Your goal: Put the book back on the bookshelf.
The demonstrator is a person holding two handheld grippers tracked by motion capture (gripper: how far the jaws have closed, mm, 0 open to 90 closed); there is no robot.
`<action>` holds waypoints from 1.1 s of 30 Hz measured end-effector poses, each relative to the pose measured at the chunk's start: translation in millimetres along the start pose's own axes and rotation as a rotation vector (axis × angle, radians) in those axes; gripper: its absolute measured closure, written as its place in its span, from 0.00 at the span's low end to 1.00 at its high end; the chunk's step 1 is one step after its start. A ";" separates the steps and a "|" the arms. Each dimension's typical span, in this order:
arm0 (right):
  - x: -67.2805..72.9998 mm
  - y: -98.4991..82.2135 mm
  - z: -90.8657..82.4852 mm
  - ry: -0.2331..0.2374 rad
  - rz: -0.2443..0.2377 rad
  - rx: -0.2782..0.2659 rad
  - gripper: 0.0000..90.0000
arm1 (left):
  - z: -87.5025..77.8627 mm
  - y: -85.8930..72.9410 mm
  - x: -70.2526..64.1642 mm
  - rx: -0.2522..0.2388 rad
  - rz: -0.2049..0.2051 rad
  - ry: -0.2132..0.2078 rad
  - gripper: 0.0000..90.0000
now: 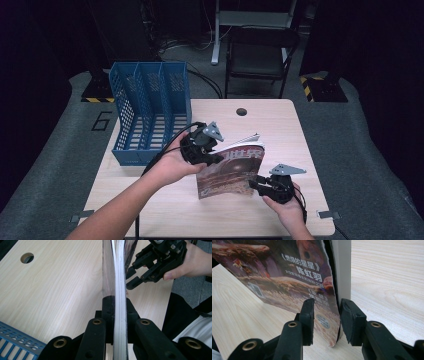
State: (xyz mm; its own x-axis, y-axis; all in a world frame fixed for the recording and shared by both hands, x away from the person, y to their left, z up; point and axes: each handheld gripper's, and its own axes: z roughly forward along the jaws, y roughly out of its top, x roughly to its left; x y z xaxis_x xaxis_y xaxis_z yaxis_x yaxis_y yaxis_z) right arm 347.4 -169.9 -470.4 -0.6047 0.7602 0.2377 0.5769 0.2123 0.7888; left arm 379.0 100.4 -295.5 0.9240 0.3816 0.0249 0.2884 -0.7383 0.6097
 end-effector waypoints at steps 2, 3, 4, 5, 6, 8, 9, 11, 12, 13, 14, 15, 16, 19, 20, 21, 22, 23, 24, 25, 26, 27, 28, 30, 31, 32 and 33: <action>-0.5 -0.1 0.5 -0.001 -0.004 -0.001 0.71 | 0.0 0.0 0.3 0.000 0.000 0.001 0.93; -0.5 -0.1 0.6 -0.001 -0.005 -0.001 0.71 | 0.0 0.0 0.3 0.000 0.000 0.001 0.93; -0.1 -0.2 0.4 -0.001 -0.001 0.003 0.71 | -0.1 0.2 0.5 0.001 0.002 0.002 0.93; -0.3 -0.2 0.4 -0.001 -0.003 0.002 0.71 | -0.1 0.2 0.8 0.003 0.004 0.003 0.93; -0.1 -0.3 0.5 0.001 -0.001 0.003 0.71 | -0.1 0.2 0.8 0.003 0.004 0.003 0.93; -0.5 -0.3 0.8 0.002 -0.007 0.002 0.71 | -0.2 0.4 1.1 0.004 0.006 0.004 0.93; -0.4 -0.4 0.9 0.002 -0.007 0.003 0.71 | -0.2 0.5 1.2 0.005 0.007 0.003 0.93; -0.4 -0.6 1.2 0.002 -0.005 0.002 0.71 | -0.1 0.6 1.3 0.005 0.007 0.003 0.93; -0.6 -0.6 1.3 0.003 -0.006 0.002 0.71 | -0.1 0.8 1.4 0.006 0.009 0.002 0.93; -0.6 -0.6 1.2 0.003 -0.006 0.003 0.71 | -0.2 0.9 1.3 0.008 0.008 0.002 0.93; -0.6 -0.6 1.3 0.003 -0.006 0.002 0.71 | -0.1 1.0 1.4 0.008 0.010 0.002 0.93; -0.6 -0.7 1.3 0.002 -0.006 0.002 0.71 | 0.1 0.9 1.1 0.005 0.005 0.001 0.93; -0.6 -0.7 1.4 0.002 -0.006 0.002 0.71 | 0.0 1.2 1.1 0.007 0.005 0.001 0.93; -0.6 -0.7 1.3 0.004 -0.006 0.002 0.71 | 0.1 1.6 1.2 0.008 0.006 0.002 0.93; -0.6 -0.7 1.3 0.003 -0.007 0.002 0.71 | 0.1 1.8 1.3 0.010 0.007 0.001 0.93; -0.8 -0.7 1.4 0.003 -0.008 0.002 0.71 | 0.2 2.0 1.3 0.010 0.009 0.003 0.93; -0.8 -0.6 1.4 0.003 -0.009 0.002 0.71 | 0.2 2.0 1.3 0.010 0.009 0.003 0.93; -0.6 -0.7 1.4 0.003 -0.007 0.002 0.71 | 0.1 2.8 1.3 0.016 0.016 0.005 0.93; -0.6 -0.7 1.3 0.003 -0.008 0.003 0.71 | 0.1 3.1 1.3 0.017 0.016 0.004 0.93; -0.5 -0.6 1.2 0.003 -0.008 0.002 0.71 | 0.1 3.5 1.4 0.020 0.017 0.001 0.93; -0.5 -0.6 1.2 0.003 -0.008 0.002 0.71 | 0.1 3.5 1.4 0.020 0.017 0.001 0.93; -0.5 -0.6 1.0 0.004 -0.007 0.004 0.71 | 0.4 4.1 1.2 0.019 0.012 0.005 0.93; -0.6 -0.6 1.0 0.004 -0.008 0.004 0.71 | 0.2 4.5 1.4 0.021 0.013 0.004 0.93; -0.5 -0.7 1.0 0.005 -0.008 0.003 0.71 | -0.3 5.6 2.1 0.027 0.019 0.002 0.93; -0.4 -0.7 1.0 0.005 -0.007 0.003 0.71 | -0.5 6.3 2.3 0.028 0.019 0.003 0.93; -0.4 -0.6 1.0 0.006 -0.008 0.003 0.71 | -0.5 7.1 2.2 0.028 0.018 0.005 0.93; -0.5 -0.6 1.2 0.006 -0.009 0.003 0.71 | -0.9 8.3 2.2 0.034 0.022 0.005 0.93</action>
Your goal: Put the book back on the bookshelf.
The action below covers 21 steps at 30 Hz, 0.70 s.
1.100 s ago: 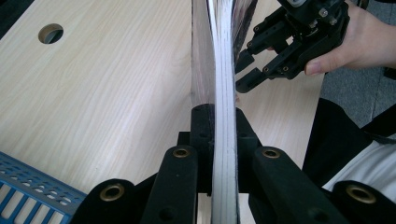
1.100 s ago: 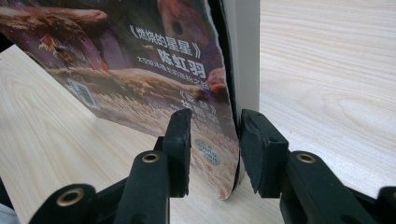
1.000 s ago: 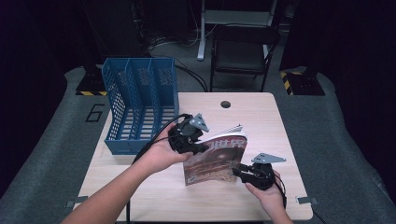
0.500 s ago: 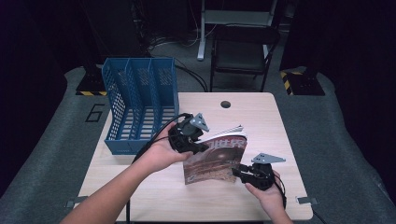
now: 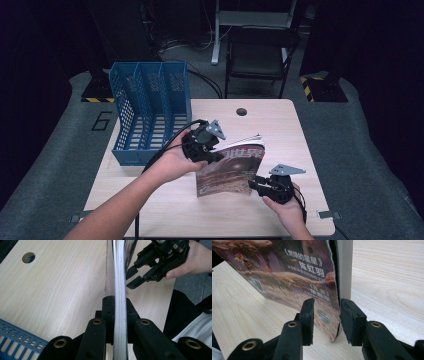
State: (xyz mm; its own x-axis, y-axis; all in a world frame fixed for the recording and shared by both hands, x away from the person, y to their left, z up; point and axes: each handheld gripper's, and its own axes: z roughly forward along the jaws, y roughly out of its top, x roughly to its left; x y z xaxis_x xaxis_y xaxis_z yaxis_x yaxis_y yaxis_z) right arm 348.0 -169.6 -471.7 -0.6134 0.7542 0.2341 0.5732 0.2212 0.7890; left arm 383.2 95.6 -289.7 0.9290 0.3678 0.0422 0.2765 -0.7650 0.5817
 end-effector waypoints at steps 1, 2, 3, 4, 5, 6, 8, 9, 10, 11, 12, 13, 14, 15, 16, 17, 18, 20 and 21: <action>0.3 0.0 0.0 0.002 0.005 0.005 0.71 | -0.2 1.2 -0.3 0.003 -0.003 -0.001 0.93; -0.2 -0.1 0.4 0.003 -0.001 0.004 0.71 | -0.2 2.5 -0.7 0.002 -0.001 0.007 0.93; 0.1 0.0 0.7 0.005 0.002 0.004 0.71 | -0.6 3.9 -0.6 0.005 0.004 0.009 0.93; 0.2 -0.3 1.0 0.000 0.006 0.000 0.71 | -1.0 5.4 -0.8 0.009 0.004 0.009 0.93; -0.1 -0.3 1.2 0.001 0.004 0.001 0.71 | -1.3 6.8 -0.9 0.012 0.002 0.010 0.93; -0.8 -0.3 1.4 0.004 -0.003 0.000 0.70 | -1.8 8.1 -1.0 0.017 0.002 0.012 0.93; -1.2 -0.2 1.7 -0.002 0.002 -0.001 0.70 | -3.3 10.7 -0.6 0.026 0.002 0.012 0.93; -1.1 -0.5 1.8 -0.005 0.007 -0.006 0.70 | -3.9 11.7 -0.8 0.025 0.003 0.020 0.93; -1.5 -0.2 0.8 0.004 0.007 0.006 0.70 | -5.3 13.0 -0.4 0.034 0.005 0.017 0.93; -1.6 -0.3 0.6 0.005 0.007 0.004 0.70 | -6.3 13.9 -0.2 0.034 0.006 0.023 0.93; -2.0 -0.5 0.1 0.011 0.003 0.005 0.70 | -7.9 15.0 -0.3 0.040 0.003 0.025 0.93; -1.9 -0.5 0.6 -0.001 0.008 0.001 0.70 | -8.9 15.9 -0.1 0.043 0.007 0.029 0.93; -1.9 -0.6 0.3 0.006 0.009 0.003 0.70 | -9.6 16.3 -0.3 0.042 0.005 0.032 0.93; -2.5 -0.6 0.5 0.003 0.002 0.003 0.69 | -11.0 17.0 0.3 0.051 0.014 0.036 0.93; -2.0 -0.6 0.6 0.002 0.011 0.003 0.69 | -11.7 17.4 0.1 0.048 0.007 0.039 0.93; -2.0 -0.6 0.6 0.002 0.011 0.003 0.69 | -12.5 17.8 0.3 0.048 0.006 0.040 0.93; -2.3 -0.7 0.3 0.011 0.007 0.004 0.69 | -13.5 18.2 0.7 0.051 0.008 0.045 0.93; -1.7 -0.6 0.8 0.003 0.011 0.008 0.69 | -15.4 18.5 1.5 0.052 0.006 0.050 0.93; -1.7 -0.6 0.8 0.003 0.011 0.008 0.69 | -15.4 18.5 1.5 0.052 0.006 0.050 0.93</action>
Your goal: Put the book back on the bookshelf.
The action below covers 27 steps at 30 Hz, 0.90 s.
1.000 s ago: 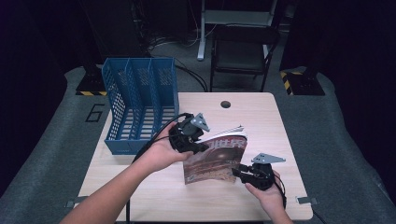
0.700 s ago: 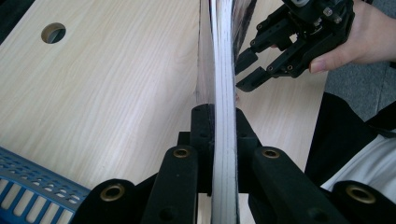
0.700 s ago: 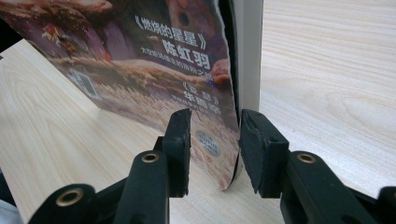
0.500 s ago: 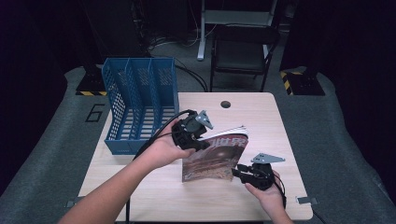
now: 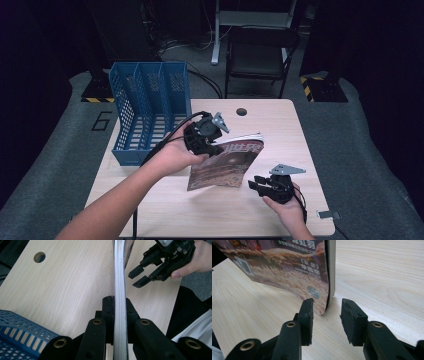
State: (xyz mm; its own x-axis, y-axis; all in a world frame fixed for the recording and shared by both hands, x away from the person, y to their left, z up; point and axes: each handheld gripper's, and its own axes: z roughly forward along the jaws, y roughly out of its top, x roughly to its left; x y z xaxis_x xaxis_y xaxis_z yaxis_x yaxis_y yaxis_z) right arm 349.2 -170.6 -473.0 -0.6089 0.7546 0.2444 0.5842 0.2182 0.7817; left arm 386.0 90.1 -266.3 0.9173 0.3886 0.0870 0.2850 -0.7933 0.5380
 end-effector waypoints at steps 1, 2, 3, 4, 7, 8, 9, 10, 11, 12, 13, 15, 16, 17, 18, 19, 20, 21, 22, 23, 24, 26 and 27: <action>0.1 -0.1 0.0 -0.002 0.000 0.002 0.69 | -2.9 0.2 2.2 0.007 0.002 -0.009 0.93; 0.3 -0.2 0.2 -0.003 0.001 0.001 0.69 | -3.7 0.0 2.4 0.006 -0.002 -0.004 0.93; 0.2 -0.2 0.0 0.004 0.000 0.001 0.69 | -5.1 0.0 3.1 0.003 -0.008 -0.007 0.93; 0.1 -0.3 -0.3 0.009 0.000 0.002 0.69 | -6.6 -0.2 3.6 0.001 -0.013 -0.008 0.93; -0.2 -0.3 0.0 0.013 -0.001 0.005 0.69 | -9.7 -0.1 5.0 -0.001 -0.015 -0.009 0.93; -0.3 -0.4 0.2 0.012 0.000 0.005 0.69 | -13.8 0.2 6.3 -0.001 -0.020 -0.009 0.93; -0.4 -0.4 0.3 0.012 -0.002 0.003 0.69 | -15.6 0.4 6.9 0.000 -0.020 -0.006 0.93; -0.4 -0.4 0.3 0.012 -0.002 0.003 0.69 | -15.6 0.4 6.9 0.000 -0.020 -0.006 0.93; -0.3 -0.4 0.4 0.013 -0.003 0.003 0.69 | -17.2 0.6 7.5 -0.003 -0.023 -0.006 0.93; -0.2 -0.6 0.7 0.014 -0.003 0.003 0.69 | -20.7 0.9 8.8 0.001 -0.019 0.001 0.93; -0.2 -0.6 0.7 0.014 -0.003 0.003 0.69 | -20.7 0.9 8.8 0.001 -0.019 0.001 0.93; -0.4 -0.9 1.0 0.014 -0.005 0.005 0.69 | -24.5 0.9 9.7 -0.003 -0.032 0.008 0.93; -0.4 -0.9 1.0 0.014 -0.004 0.005 0.69 | -25.6 0.8 10.2 -0.003 -0.037 0.009 0.93; -0.8 -1.0 1.1 0.015 -0.008 0.004 0.68 | -25.6 0.8 10.2 -0.003 -0.037 0.009 0.93; -0.9 -1.0 1.0 0.014 -0.008 0.005 0.68 | -27.0 0.8 10.9 -0.002 -0.036 0.010 0.93; -0.8 -1.2 0.9 0.014 -0.003 0.006 0.68 | -29.8 0.6 12.8 0.003 -0.036 0.009 0.93; -0.7 -1.4 0.7 0.012 0.001 0.009 0.68 | -31.1 0.2 13.6 0.002 -0.037 0.014 0.93; -0.7 -1.4 0.7 0.012 0.001 0.009 0.68 | -31.1 0.2 13.6 0.002 -0.037 0.014 0.93; -1.2 -1.5 0.8 0.012 -0.001 0.007 0.68 | -32.5 -0.1 14.2 -0.003 -0.045 0.011 0.93; -1.2 -1.6 0.7 0.012 -0.001 0.007 0.68 | -36.1 -0.7 15.8 -0.004 -0.050 0.013 0.93; -1.2 -1.7 0.7 0.012 -0.001 0.008 0.68 | -38.0 -0.8 16.5 -0.008 -0.056 0.011 0.93; -1.4 -1.7 0.7 0.009 -0.001 0.010 0.68 | -40.2 -0.9 17.1 -0.008 -0.059 0.020 0.93; -1.5 -1.8 0.8 0.012 -0.001 0.008 0.68 | -42.3 -0.8 17.9 -0.008 -0.060 0.018 0.93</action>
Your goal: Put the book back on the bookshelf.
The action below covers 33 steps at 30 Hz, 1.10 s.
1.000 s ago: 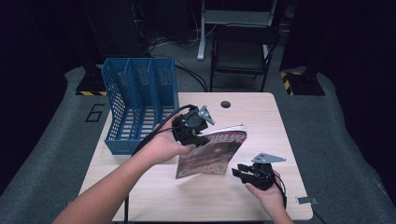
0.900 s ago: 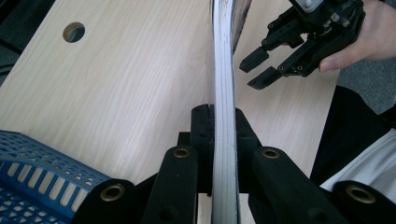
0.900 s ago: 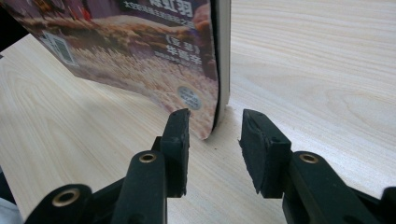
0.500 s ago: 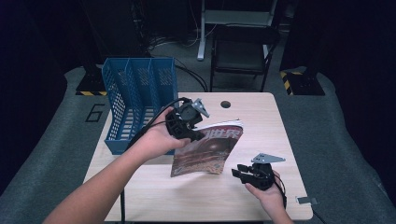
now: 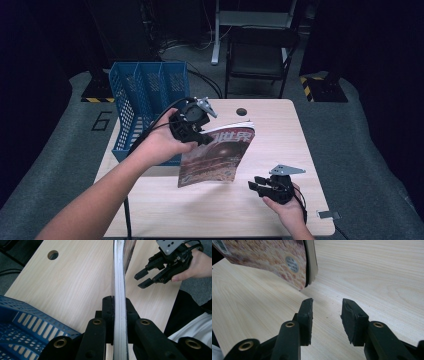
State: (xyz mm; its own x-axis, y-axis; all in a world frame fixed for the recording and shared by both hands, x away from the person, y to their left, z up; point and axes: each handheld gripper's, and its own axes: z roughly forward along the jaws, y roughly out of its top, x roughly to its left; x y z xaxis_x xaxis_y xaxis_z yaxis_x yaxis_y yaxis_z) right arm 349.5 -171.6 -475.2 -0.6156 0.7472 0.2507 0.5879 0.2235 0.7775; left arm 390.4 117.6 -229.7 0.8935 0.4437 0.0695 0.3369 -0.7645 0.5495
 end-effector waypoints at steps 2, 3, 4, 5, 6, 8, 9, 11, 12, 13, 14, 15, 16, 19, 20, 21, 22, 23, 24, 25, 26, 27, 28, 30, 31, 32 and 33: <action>0.2 -0.3 0.5 -0.008 0.005 0.003 0.68 | -7.0 0.4 2.2 -0.005 -0.004 0.016 0.93; -0.1 -0.4 0.6 -0.002 -0.001 0.003 0.68 | -9.9 0.6 3.3 0.002 -0.002 0.018 0.93; -0.2 -0.4 0.5 0.002 -0.004 0.006 0.68 | -12.3 0.7 4.2 0.000 -0.003 0.023 0.93; -0.1 -0.5 0.8 0.003 -0.003 0.004 0.68 | -14.7 0.9 5.3 -0.001 -0.007 0.021 0.93; 0.1 -0.6 0.8 0.002 -0.003 0.006 0.68 | -17.3 0.9 6.6 -0.003 -0.011 0.024 0.93; 0.3 -0.7 0.9 0.001 -0.002 0.002 0.68 | -20.1 0.9 8.0 -0.002 -0.015 0.027 0.93; 0.5 -0.7 0.9 0.001 -0.002 0.010 0.68 | -25.4 0.7 10.5 -0.009 -0.029 0.029 0.93; 0.6 -0.9 1.0 0.003 0.001 0.011 0.67 | -30.4 0.5 13.7 -0.014 -0.038 0.027 0.93; 0.4 -1.0 1.5 0.003 0.001 0.010 0.67 | -32.8 0.4 15.5 -0.017 -0.043 0.029 0.93; 0.2 -1.2 1.6 0.004 -0.001 0.010 0.67 | -32.8 0.4 15.5 -0.017 -0.043 0.029 0.93; -0.2 -1.4 1.9 -0.003 -0.008 0.013 0.67 | -37.5 0.3 18.2 -0.019 -0.050 0.034 0.93; 0.3 -1.3 2.1 -0.002 0.000 0.009 0.67 | -37.5 0.3 18.2 -0.019 -0.050 0.034 0.93; 0.3 -1.4 1.9 0.005 -0.002 0.010 0.67 | -41.6 0.3 19.8 -0.023 -0.061 0.037 0.93; 0.3 -1.6 2.0 0.005 -0.001 0.012 0.67 | -47.8 0.1 23.6 -0.022 -0.069 0.042 0.93; -0.2 -1.8 2.1 0.000 -0.009 0.014 0.67 | -50.1 -0.2 25.1 -0.021 -0.070 0.046 0.93; 0.0 -1.8 2.2 0.001 -0.009 0.015 0.67 | -52.2 -0.7 26.6 -0.022 -0.076 0.049 0.93; 0.2 -2.0 2.0 0.002 -0.007 0.017 0.67 | -54.3 -1.2 28.2 -0.022 -0.081 0.049 0.93; 0.5 -2.0 2.0 0.002 -0.004 0.018 0.67 | -56.0 -1.9 29.7 -0.025 -0.086 0.048 0.93; 0.5 -2.1 2.0 0.003 -0.004 0.019 0.67 | -56.0 -1.9 29.7 -0.025 -0.086 0.048 0.93; 0.6 -2.3 2.2 0.001 -0.004 0.015 0.67 | -59.7 -3.2 32.7 -0.027 -0.097 0.050 0.93; 0.5 -2.3 2.2 0.001 -0.003 0.016 0.67 | -61.4 -4.0 34.3 -0.028 -0.099 0.053 0.93; 0.5 -2.3 2.2 0.001 -0.003 0.016 0.67 | -61.4 -4.0 34.3 -0.028 -0.099 0.053 0.93; 0.4 -2.4 2.3 0.001 -0.003 0.017 0.67 | -62.7 -4.7 35.2 -0.030 -0.105 0.056 0.93; 1.1 -2.3 2.7 -0.004 0.010 0.021 0.67 | -65.3 -5.8 37.3 -0.031 -0.110 0.059 0.93; 1.1 -2.3 2.7 -0.004 0.010 0.021 0.67 | -66.7 -6.4 38.6 -0.029 -0.112 0.065 0.93; -0.1 -2.4 2.9 0.003 -0.006 0.022 0.67 | -68.5 -7.6 40.2 -0.036 -0.126 0.067 0.93; 0.2 -2.4 3.0 0.003 -0.003 0.022 0.67 | -68.5 -7.6 40.2 -0.036 -0.126 0.067 0.93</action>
State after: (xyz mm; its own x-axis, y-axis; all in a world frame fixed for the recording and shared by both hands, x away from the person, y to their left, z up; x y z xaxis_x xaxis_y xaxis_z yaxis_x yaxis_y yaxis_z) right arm 349.6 -170.1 -478.7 -0.6190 0.7445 0.2503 0.5975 0.2394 0.7653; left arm 403.4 173.3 -174.1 0.8223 0.5665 0.0531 0.4332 -0.6838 0.5871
